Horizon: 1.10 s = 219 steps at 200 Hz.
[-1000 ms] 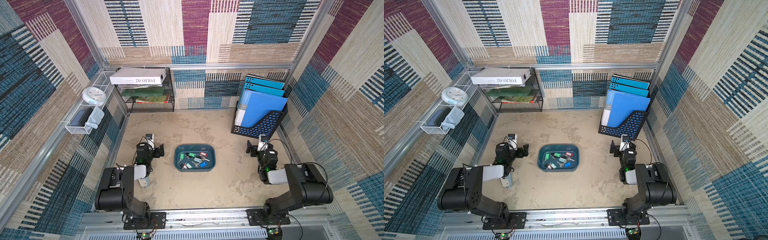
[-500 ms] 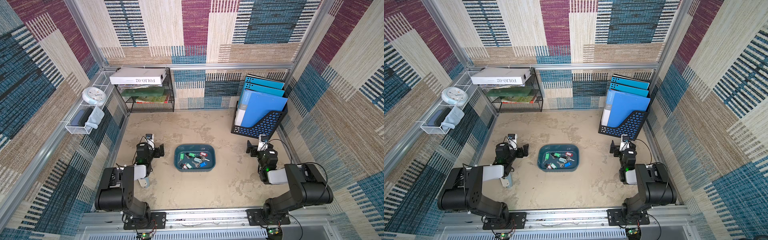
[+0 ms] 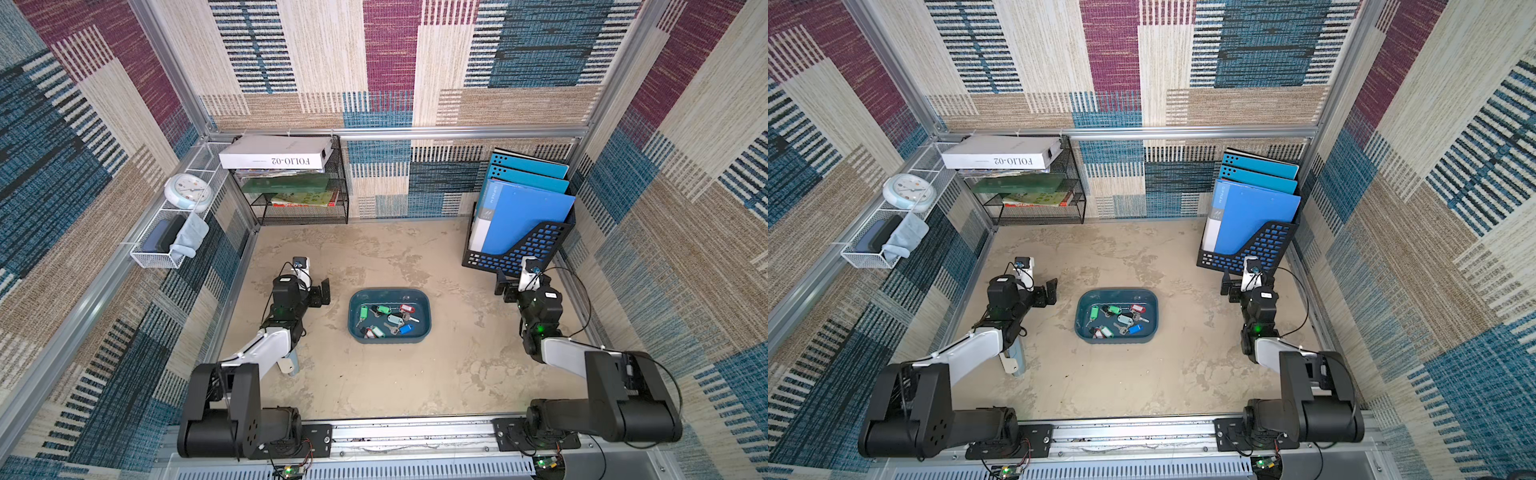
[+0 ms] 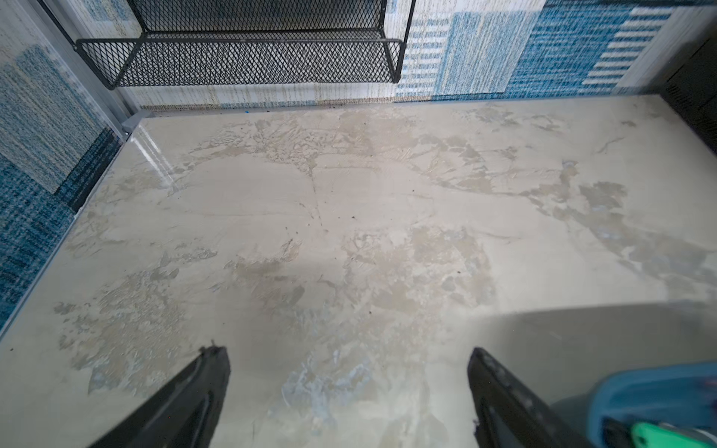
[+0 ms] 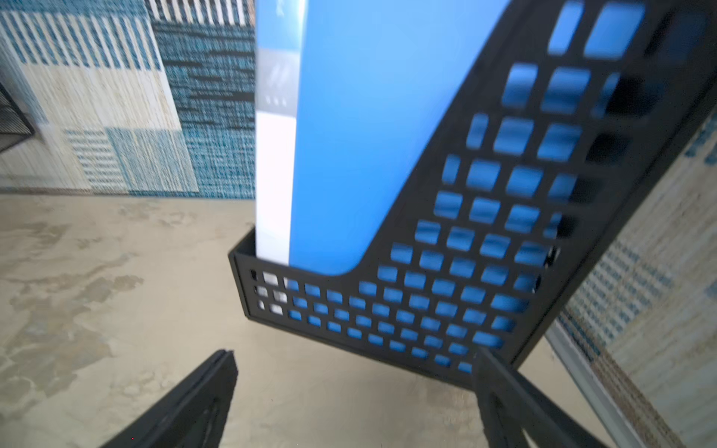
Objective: Take the keys out of the storage box
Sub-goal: Move the storage box to the center of the board.
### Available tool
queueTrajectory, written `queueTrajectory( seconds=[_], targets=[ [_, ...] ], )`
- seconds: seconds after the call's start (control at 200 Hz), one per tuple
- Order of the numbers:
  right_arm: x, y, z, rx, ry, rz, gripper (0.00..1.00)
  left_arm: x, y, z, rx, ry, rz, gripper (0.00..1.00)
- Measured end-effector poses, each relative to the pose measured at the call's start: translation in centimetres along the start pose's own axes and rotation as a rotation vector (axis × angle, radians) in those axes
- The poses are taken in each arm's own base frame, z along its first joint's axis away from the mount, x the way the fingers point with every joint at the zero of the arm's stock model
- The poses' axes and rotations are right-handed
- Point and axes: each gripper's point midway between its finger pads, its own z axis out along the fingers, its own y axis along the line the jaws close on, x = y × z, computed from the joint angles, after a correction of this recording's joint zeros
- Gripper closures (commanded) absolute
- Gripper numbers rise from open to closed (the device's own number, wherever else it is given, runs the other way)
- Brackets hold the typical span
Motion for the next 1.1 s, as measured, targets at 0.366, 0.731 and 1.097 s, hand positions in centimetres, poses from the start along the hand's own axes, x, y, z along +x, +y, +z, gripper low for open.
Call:
queueTrajectory(
  seconds=[0.366, 0.731, 1.097],
  targets=[
    [-1.0, -2.3, -2.5, 0.137, 0.180, 0.467, 0.01, -3.3, -1.4, -3.0, -0.014, 0.206, -0.395, 0.02],
    [1.0, 16.3, -3.8, -0.296, 0.500, 0.251, 0.01, 6.0, -9.6, -6.3, 0.104, 0.505, -0.360, 0.01],
    [9.1, 24.4, -4.3, -0.392, 0.786, 0.122, 0.17, 11.2, -12.5, -3.2, 0.150, 0.675, -0.423, 0.06]
  ],
)
